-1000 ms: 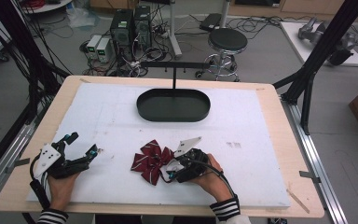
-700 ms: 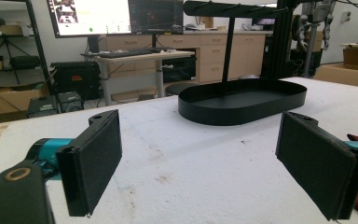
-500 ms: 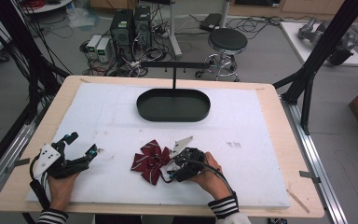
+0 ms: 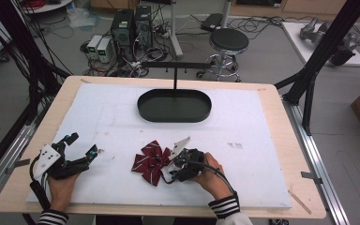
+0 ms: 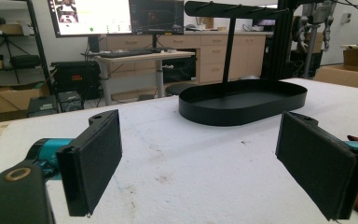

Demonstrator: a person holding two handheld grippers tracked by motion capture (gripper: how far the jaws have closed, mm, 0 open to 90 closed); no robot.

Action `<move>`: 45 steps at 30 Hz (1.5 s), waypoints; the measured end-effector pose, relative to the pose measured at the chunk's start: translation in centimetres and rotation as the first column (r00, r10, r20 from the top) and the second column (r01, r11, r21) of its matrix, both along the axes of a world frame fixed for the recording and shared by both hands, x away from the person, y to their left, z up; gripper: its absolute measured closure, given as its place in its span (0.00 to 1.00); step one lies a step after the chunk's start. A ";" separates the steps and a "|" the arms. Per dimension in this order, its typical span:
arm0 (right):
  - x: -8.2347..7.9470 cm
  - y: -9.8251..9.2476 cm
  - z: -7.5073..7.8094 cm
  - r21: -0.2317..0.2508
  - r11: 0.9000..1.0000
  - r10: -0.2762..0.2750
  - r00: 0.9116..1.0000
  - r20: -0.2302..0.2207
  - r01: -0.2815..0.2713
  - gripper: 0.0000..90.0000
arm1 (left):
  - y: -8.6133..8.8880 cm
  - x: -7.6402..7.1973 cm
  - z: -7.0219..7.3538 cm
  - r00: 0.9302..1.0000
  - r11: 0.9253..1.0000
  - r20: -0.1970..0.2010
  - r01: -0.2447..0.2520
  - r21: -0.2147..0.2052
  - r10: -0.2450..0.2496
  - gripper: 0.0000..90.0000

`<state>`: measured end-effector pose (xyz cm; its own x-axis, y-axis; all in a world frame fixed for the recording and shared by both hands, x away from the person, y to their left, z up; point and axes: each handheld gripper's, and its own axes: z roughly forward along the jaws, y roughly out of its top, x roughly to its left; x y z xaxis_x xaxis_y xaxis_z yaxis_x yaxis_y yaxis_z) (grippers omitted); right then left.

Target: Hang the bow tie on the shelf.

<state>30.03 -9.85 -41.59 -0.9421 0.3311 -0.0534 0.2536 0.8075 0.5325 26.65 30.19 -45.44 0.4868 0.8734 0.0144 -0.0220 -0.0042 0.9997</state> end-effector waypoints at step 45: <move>-0.2 0.9 0.2 -0.155 0.983 0.097 0.995 0.000 -0.096 0.95 | 0.0 0.0 0.0 1.000 1.000 -0.001 0.001 -0.009 -0.001 0.17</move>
